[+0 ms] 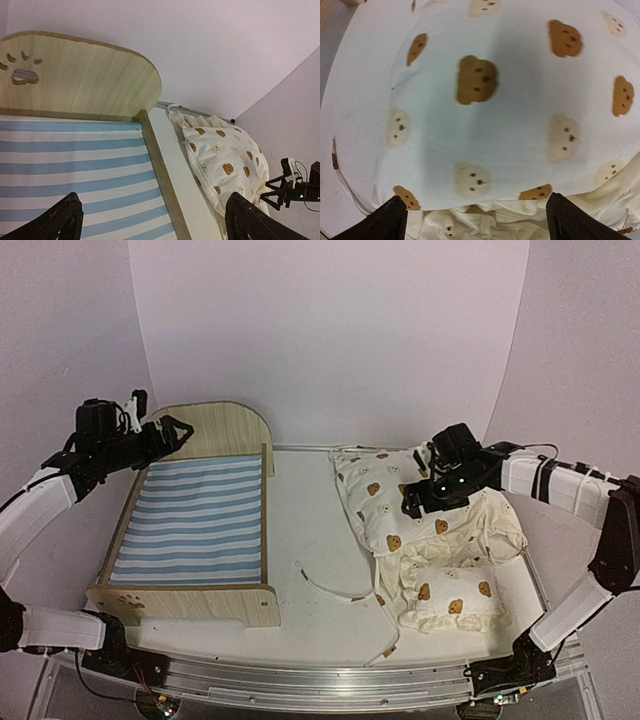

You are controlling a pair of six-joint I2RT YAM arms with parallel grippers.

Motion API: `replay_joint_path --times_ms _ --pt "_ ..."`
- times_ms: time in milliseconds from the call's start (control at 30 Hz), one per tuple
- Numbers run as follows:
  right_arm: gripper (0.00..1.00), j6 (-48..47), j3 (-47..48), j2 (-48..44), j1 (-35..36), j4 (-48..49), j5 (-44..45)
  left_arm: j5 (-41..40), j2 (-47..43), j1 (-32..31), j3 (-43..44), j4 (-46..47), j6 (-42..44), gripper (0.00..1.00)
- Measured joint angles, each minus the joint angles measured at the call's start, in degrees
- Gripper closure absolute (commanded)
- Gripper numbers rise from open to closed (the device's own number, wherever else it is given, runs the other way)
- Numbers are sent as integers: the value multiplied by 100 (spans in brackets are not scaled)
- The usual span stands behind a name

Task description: Set up the pet bed

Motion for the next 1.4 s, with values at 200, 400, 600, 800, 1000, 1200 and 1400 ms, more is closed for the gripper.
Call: replay_joint_path --times_ms 200,400,600,800,1000,1200,1400 --pt "2 -144 896 857 1412 -142 789 223 595 -721 2 144 -11 1" --pt "2 -286 1797 2100 2448 -422 2461 149 944 -1392 7 157 -9 1" --pt "14 -299 1910 2892 2498 -730 3713 0 1095 -1803 59 155 -4 1" --pt "46 -326 1891 2992 2437 -756 4153 -188 1104 -1919 184 96 20 1" --pt "70 -485 1443 2944 2490 -461 3989 -275 1104 -1943 426 20 122 1" --pt "100 -1252 450 1961 2723 26 3071 -332 1196 -1971 625 -57 192 1" --pt "100 -1714 -264 490 3003 348 1130 -428 1585 -2164 922 -114 306 1"
